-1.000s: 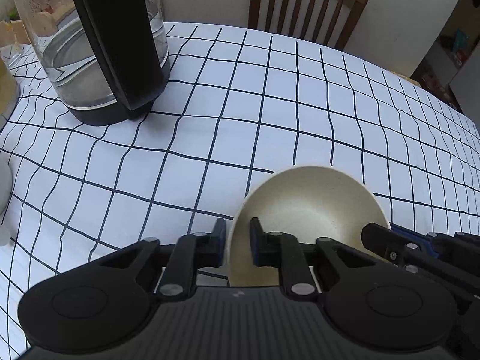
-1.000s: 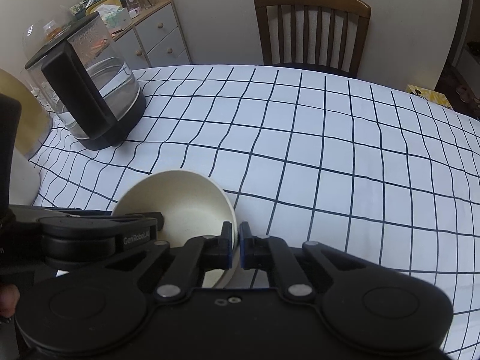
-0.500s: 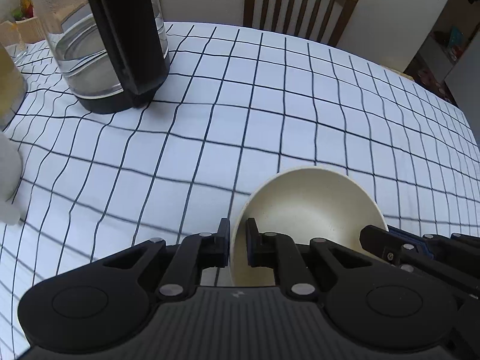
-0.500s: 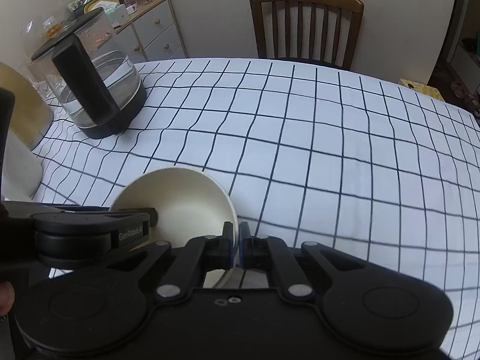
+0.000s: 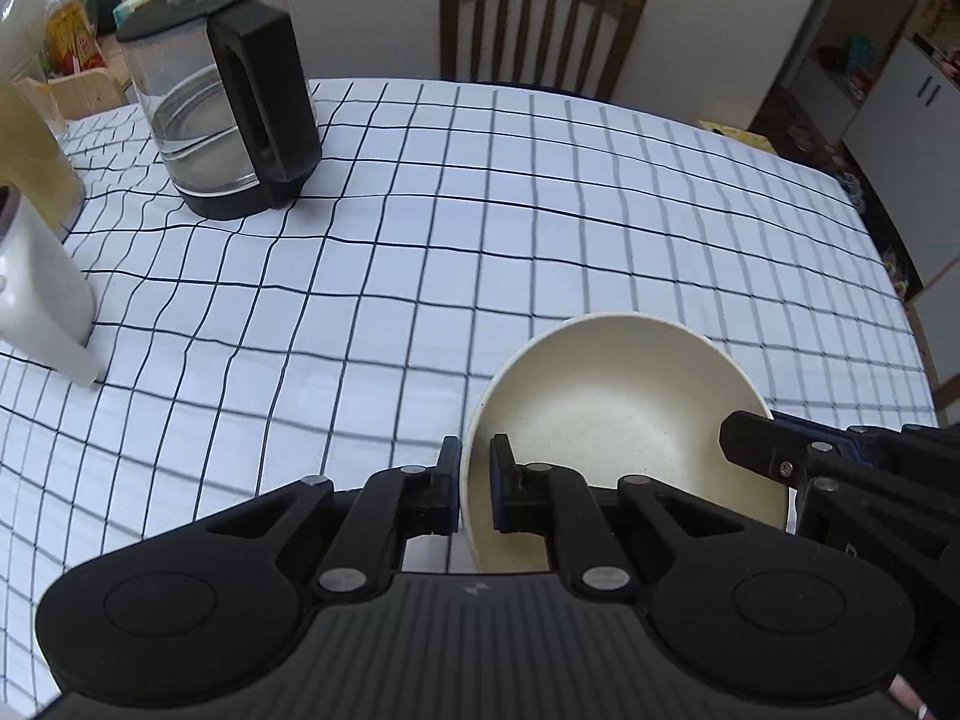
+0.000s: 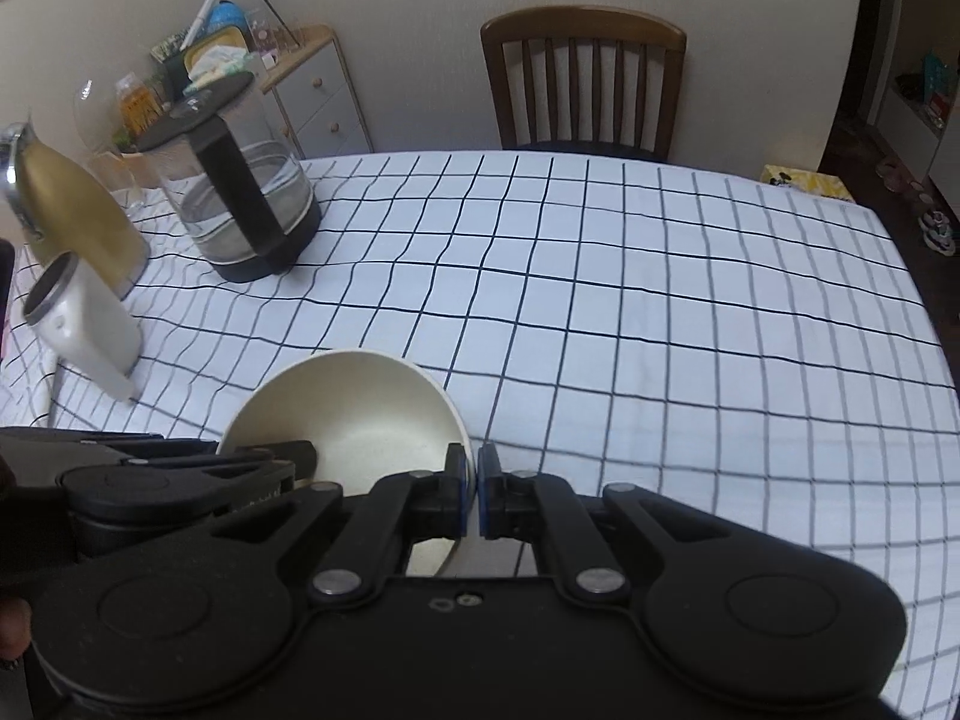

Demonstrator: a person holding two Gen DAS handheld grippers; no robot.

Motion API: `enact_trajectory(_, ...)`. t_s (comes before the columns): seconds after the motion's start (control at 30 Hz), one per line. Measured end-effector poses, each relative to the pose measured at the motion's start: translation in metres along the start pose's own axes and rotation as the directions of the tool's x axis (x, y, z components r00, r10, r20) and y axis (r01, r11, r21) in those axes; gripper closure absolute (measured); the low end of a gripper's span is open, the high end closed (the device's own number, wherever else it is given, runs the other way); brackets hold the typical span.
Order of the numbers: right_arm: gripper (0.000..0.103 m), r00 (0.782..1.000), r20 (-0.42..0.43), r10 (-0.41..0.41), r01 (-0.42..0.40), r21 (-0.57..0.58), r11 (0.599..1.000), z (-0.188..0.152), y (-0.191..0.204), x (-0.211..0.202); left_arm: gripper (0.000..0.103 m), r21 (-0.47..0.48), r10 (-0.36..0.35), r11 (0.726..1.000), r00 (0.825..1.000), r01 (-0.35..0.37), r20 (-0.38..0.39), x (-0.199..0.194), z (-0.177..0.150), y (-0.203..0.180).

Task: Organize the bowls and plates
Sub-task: 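Lift the cream bowl with both tools and carry it to the steel bowl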

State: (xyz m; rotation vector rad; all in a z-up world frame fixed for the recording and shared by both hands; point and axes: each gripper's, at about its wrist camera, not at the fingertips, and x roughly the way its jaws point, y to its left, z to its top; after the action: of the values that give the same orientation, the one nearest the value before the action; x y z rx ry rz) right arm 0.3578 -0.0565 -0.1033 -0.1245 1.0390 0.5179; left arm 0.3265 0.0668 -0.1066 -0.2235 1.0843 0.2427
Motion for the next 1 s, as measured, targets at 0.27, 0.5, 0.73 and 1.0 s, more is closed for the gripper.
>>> enact_trajectory(0.27,0.099,0.999,0.033,-0.016,0.015,0.027,1.0,-0.029,-0.003,-0.061,0.095,0.077,-0.047,0.996,0.999,0.045,0.023,-0.052,-0.033,-0.021)
enact_trajectory(0.5,0.099,0.996,0.072,-0.056,0.052,0.055,0.997,-0.058,-0.009,-0.109,0.095,0.157,-0.092,0.984,0.995,0.084,0.043,-0.088,-0.063,-0.049)
enact_trajectory(0.73,0.099,0.991,0.094,-0.099,0.088,0.114,0.99,-0.091,-0.023,-0.148,0.095,0.233,-0.145,0.964,0.989,0.131,0.044,-0.111,-0.092,-0.078)
enact_trajectory(1.0,0.098,0.981,0.111,-0.16,0.137,0.196,0.971,-0.133,-0.048,-0.184,0.095,0.337,-0.201,0.925,0.979,0.178,0.032,-0.125,-0.123,-0.121)
